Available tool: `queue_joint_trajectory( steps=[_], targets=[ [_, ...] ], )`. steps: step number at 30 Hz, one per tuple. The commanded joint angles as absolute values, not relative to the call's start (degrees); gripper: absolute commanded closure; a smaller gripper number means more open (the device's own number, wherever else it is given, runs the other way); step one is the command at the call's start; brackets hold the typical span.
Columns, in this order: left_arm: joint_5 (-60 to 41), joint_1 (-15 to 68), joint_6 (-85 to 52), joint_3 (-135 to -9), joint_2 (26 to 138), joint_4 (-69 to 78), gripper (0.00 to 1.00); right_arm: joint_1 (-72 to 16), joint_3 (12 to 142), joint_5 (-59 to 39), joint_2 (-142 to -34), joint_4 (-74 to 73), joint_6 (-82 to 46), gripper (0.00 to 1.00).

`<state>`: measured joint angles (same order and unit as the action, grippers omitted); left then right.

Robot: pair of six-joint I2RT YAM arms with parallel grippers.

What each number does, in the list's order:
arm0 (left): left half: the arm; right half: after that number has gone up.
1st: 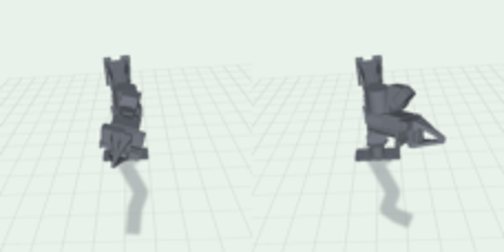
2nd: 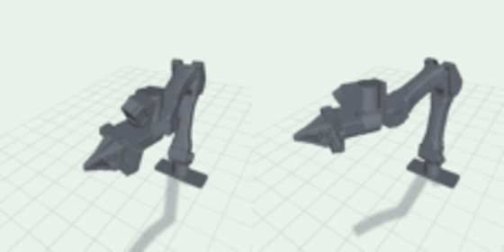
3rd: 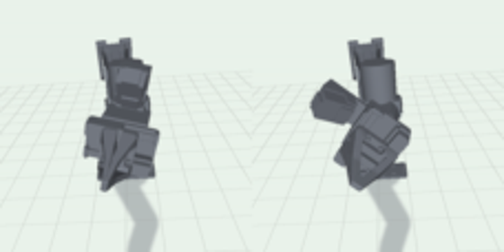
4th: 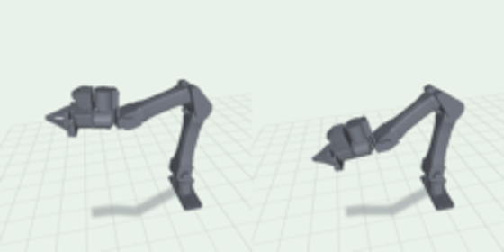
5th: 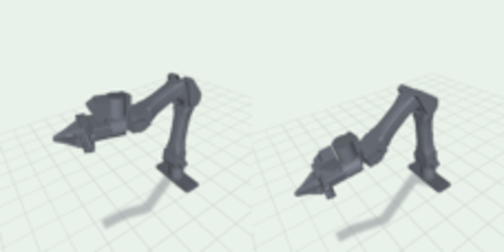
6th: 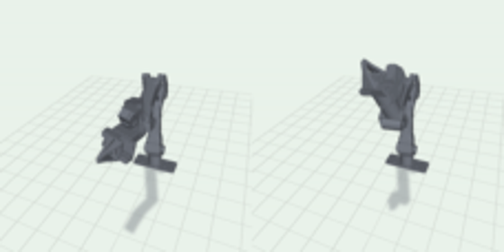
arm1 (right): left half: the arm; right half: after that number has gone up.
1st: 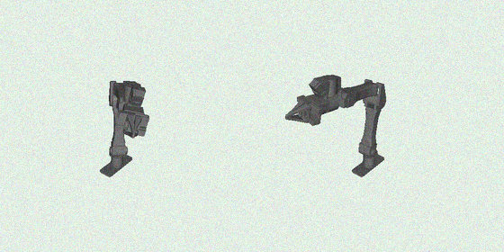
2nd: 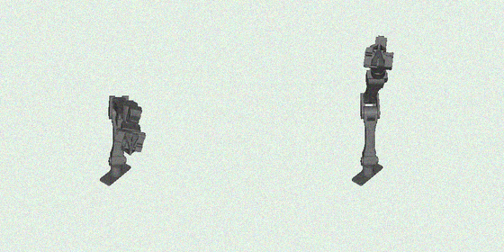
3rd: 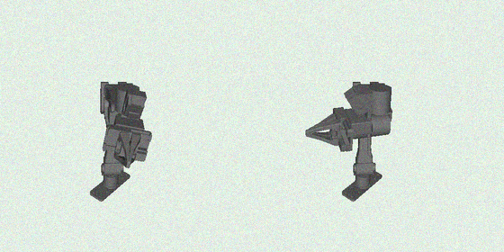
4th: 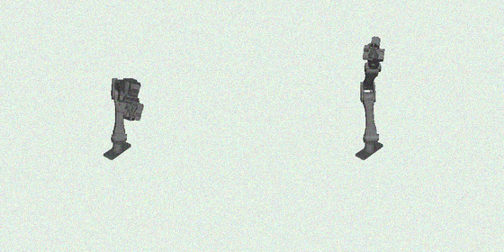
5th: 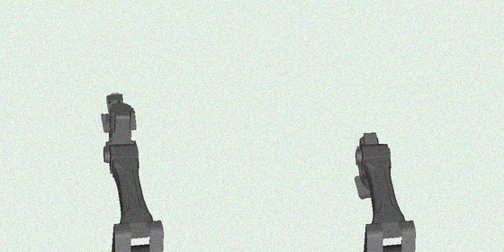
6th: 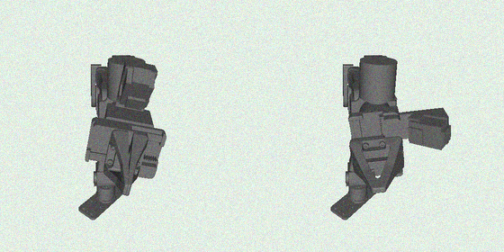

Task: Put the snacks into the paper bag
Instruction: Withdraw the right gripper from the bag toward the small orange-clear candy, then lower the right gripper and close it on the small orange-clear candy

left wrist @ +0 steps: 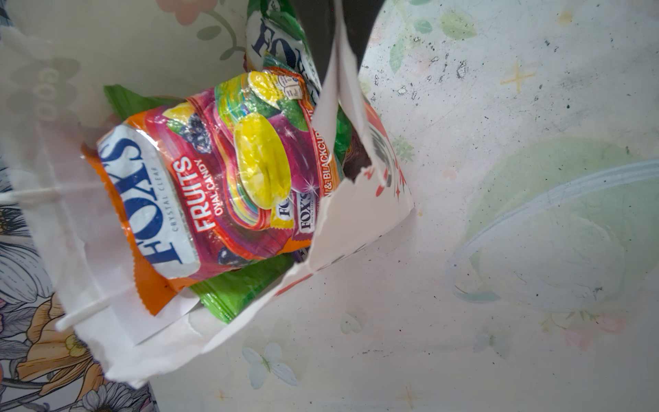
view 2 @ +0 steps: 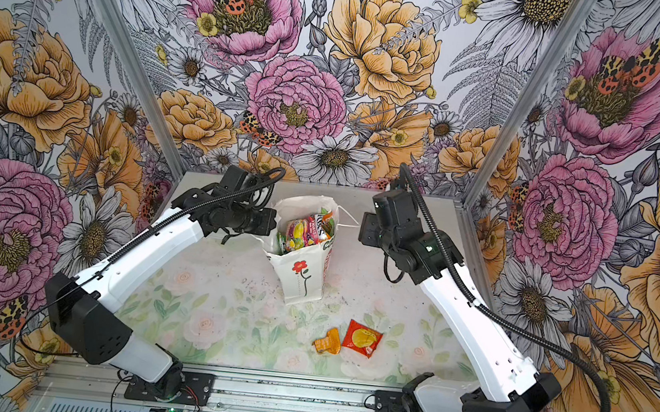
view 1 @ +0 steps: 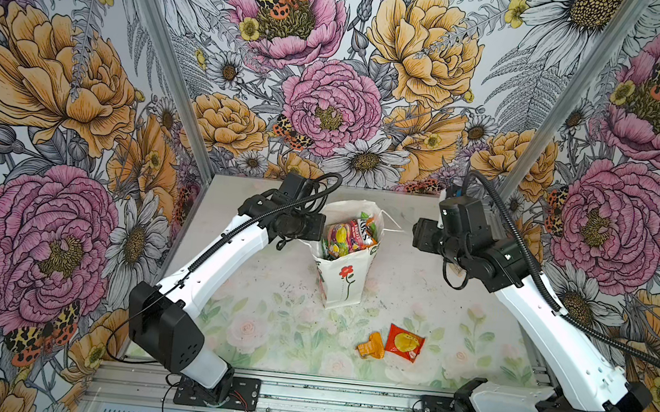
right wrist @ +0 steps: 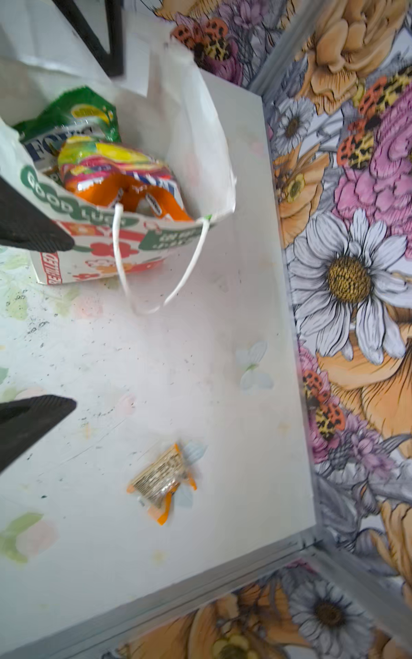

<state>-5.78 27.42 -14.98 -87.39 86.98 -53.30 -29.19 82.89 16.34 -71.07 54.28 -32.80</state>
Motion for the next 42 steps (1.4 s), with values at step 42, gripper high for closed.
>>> queue_joint_trajectory(
  steps=[42],
  targets=[
    [-5.1,27.54,-14.79,-87.45,84.55,-50.1,1.0,9.59,69.28,-3.77,-96.47,33.64,-33.83,0.0]
  ],
)
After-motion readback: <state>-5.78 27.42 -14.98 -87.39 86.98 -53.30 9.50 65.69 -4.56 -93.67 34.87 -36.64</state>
